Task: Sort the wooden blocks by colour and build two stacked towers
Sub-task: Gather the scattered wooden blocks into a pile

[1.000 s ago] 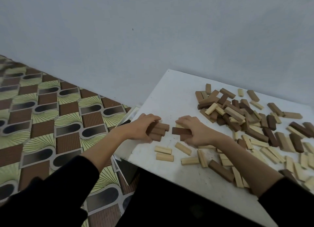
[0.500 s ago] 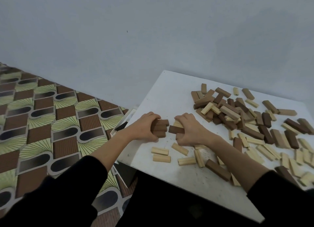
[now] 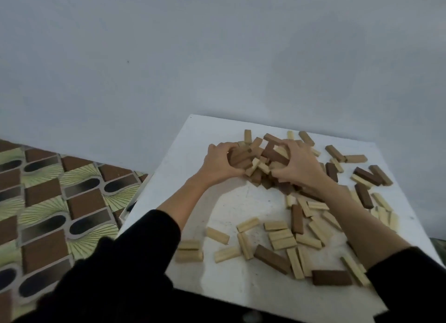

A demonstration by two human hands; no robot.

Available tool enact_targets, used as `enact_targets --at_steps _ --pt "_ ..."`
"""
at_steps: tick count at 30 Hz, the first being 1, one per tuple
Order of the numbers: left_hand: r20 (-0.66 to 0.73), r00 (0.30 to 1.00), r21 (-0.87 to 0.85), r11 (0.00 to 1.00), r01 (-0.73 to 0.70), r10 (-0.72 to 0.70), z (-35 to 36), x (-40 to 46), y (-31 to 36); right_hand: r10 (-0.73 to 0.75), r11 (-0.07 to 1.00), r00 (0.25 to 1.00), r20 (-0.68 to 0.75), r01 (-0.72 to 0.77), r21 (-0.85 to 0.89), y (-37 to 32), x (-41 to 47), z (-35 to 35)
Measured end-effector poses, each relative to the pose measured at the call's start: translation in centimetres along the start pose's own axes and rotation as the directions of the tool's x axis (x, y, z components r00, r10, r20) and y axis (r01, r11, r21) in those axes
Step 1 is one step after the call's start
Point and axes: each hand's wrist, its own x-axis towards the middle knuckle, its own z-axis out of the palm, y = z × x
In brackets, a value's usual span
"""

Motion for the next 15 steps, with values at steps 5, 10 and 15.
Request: enact_targets --at_steps 5,10,15 --pt "0.094 0.994 0.081 0.995 -0.055 0.048 3.0 4.7 2.0 0.229 0.962 0.972 0.044 -0.233 0.141 4.5 0.9 -0.7" --pt "0.349 0.927 0.215 0.951 -0.22 0.136 5.6 6.8 1.5 0.147 0.989 0.965 0.216 -0.142 -0.034 6.1 0.8 1.4" --pt "0.359 0.923 0.319 0.911 -0.261 0.138 5.8 7.3 1.1 0.102 0.991 0.989 0.111 -0.092 -0.093 6.6 0.5 2.4"
